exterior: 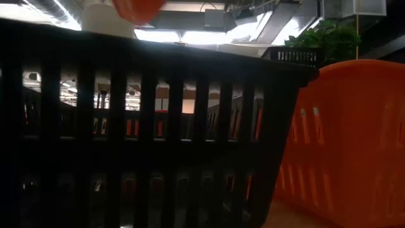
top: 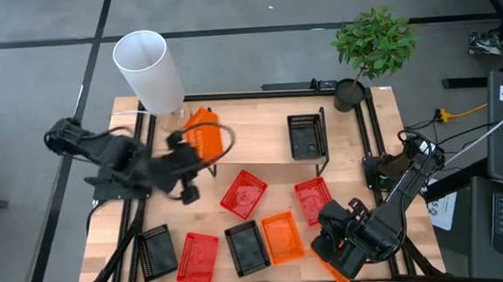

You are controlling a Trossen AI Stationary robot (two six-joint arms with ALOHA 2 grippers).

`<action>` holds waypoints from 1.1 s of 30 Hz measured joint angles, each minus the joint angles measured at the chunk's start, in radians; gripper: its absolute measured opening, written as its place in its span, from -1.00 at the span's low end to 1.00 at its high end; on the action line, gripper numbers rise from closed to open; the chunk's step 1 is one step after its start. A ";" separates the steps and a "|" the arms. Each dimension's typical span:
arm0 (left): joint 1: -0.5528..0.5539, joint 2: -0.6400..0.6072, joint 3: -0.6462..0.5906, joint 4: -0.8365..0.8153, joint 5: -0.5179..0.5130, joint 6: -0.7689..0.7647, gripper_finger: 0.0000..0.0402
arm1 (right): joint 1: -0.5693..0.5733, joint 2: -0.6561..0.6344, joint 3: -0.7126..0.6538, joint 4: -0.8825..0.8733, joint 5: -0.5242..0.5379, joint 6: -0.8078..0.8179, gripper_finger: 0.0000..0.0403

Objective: Stack baskets on shelf by color
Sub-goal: Put the middle left orange bin on the shelf

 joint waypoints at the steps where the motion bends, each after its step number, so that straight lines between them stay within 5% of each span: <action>1: 0.039 0.011 -0.003 0.019 0.043 0.038 -1.00 | -0.001 0.000 0.000 0.001 0.001 0.000 -0.27; 14: 0.387 0.254 -0.005 -0.030 0.425 0.297 -1.00 | -0.002 -0.001 0.001 0.038 0.001 0.000 -0.27; 33: 0.398 0.366 -0.004 -0.022 0.430 0.402 -1.00 | -0.002 -0.001 0.001 0.044 -0.006 -0.003 -0.27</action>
